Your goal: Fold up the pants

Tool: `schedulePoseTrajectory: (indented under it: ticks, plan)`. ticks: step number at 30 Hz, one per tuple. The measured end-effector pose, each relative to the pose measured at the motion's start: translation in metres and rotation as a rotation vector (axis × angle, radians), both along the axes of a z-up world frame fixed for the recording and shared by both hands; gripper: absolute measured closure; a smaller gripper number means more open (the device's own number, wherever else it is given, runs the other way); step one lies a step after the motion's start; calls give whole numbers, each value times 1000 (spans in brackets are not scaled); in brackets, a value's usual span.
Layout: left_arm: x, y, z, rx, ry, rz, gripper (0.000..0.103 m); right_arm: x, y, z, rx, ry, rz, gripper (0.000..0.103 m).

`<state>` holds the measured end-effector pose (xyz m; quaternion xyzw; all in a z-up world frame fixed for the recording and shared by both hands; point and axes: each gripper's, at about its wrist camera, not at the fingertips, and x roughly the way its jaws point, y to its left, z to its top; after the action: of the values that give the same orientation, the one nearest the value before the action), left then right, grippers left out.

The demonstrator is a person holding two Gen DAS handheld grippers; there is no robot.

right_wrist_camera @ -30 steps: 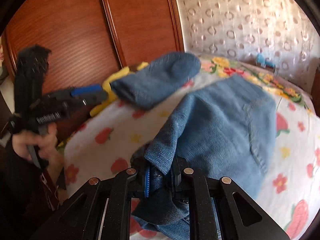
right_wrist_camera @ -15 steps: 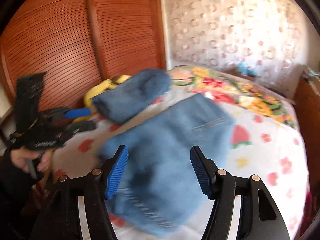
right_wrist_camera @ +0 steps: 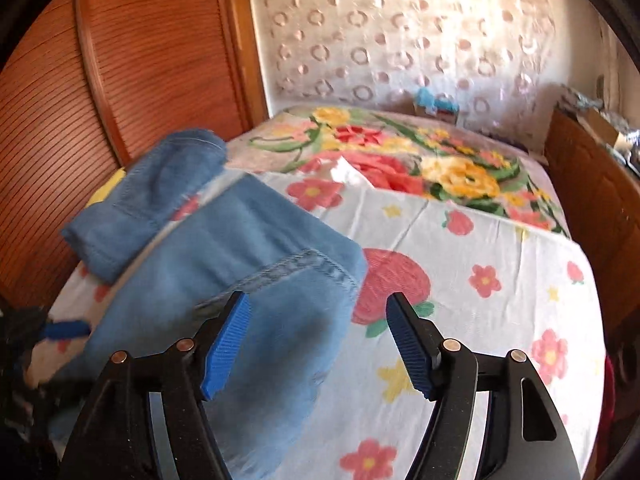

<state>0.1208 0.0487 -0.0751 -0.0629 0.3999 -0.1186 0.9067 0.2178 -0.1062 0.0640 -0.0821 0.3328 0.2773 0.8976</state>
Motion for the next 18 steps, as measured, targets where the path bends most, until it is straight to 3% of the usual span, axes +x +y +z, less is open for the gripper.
schedulePoseTrajectory:
  ticks: [9, 13, 15, 17, 18]
  plan:
    - [-9, 7, -10, -110, 31, 2, 39, 49, 18, -20, 78, 160, 34, 28]
    - [-13, 6, -9, -172, 31, -17, 52, 55, 13, -33, 116, 192, 66, 28]
    - [-13, 6, -11, -204, 38, -20, 53, 55, 8, -36, 136, 207, 71, 33]
    - [-12, 11, -15, -272, 52, -22, 60, 56, 5, -38, 158, 212, 74, 47]
    - [-13, 12, -17, -303, 57, -27, 67, 53, 0, -36, 168, 205, 78, 60]
